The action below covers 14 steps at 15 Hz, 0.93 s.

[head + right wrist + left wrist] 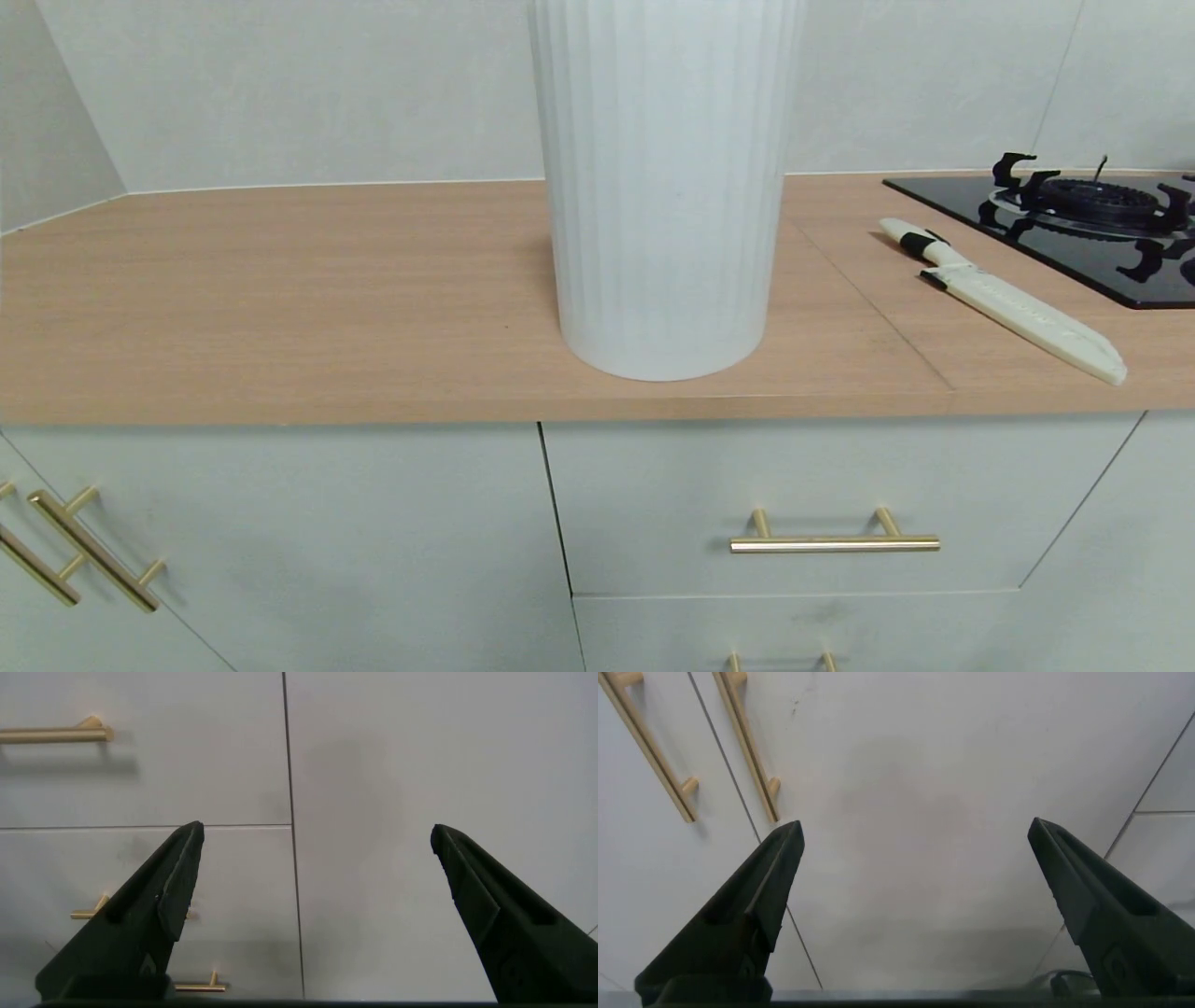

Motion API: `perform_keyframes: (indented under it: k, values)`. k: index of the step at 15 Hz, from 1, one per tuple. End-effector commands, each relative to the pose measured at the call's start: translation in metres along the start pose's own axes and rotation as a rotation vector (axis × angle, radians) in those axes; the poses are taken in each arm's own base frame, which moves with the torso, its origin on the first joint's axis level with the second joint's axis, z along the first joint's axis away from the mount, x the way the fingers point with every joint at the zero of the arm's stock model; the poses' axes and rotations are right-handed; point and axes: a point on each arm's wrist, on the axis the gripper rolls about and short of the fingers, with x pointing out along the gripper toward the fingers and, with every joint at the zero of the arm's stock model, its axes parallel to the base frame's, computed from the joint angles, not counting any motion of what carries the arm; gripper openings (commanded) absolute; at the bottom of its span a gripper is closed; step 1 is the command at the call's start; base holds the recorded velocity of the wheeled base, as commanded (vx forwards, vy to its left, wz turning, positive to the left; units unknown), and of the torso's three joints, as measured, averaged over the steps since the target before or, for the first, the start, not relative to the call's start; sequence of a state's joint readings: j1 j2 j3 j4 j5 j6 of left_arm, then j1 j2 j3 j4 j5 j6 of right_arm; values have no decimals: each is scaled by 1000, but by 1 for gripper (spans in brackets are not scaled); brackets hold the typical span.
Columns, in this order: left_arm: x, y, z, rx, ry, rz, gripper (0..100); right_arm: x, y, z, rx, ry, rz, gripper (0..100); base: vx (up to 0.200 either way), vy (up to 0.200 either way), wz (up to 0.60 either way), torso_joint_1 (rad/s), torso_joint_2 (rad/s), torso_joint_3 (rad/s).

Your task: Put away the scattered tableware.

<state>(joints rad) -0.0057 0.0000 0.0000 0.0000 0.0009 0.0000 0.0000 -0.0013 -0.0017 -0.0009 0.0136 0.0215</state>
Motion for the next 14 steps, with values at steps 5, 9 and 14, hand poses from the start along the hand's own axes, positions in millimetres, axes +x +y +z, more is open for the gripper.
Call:
perform_keyframes:
  k: [5,9,14]
  values:
    - [0,0,0,0,0,0,100,0,0,0,0,1,0,100,0,0,0,0,0,0]
    - [0,0,0,0,0,0,100,0,0,0,0,1,2,100,0,0,0,0,0,0]
    - [0,0,0,0,0,0,100,0,0,0,0,1,0,100,0,0,0,84,-264,-249]
